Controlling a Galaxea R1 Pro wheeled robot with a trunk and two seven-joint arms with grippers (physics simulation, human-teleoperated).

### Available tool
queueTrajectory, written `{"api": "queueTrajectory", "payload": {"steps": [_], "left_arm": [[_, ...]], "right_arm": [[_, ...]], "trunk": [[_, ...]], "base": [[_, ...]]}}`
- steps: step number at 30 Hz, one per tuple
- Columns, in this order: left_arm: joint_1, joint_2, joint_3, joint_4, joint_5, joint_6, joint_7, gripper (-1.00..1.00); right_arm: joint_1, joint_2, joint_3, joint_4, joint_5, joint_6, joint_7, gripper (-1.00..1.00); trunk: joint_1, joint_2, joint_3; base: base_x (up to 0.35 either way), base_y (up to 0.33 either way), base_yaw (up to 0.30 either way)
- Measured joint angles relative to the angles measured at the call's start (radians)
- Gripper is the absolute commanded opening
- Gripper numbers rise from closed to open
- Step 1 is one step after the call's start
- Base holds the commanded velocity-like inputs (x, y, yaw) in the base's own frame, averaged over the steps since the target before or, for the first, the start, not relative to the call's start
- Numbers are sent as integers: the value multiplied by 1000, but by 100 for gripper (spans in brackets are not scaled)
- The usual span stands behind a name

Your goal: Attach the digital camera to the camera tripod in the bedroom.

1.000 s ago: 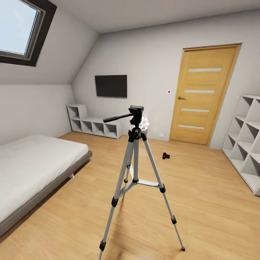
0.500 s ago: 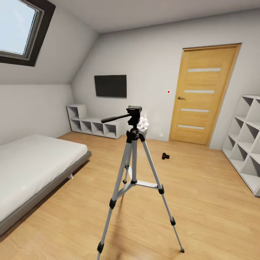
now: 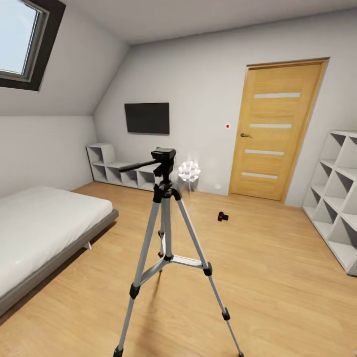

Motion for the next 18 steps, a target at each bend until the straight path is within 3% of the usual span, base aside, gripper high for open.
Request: {"api": "queueTrajectory", "payload": {"steps": [6,18], "left_arm": [[0,0,0,0,0,1,0,100],[0,1,1,0,0,1,0,100]], "right_arm": [[0,0,0,0,0,0,0,100],[0,0,0,0,0,0,0,100]], "trunk": [[0,0,0],[0,0,0]], "base": [[65,-162,0],[7,-20,0]]}}
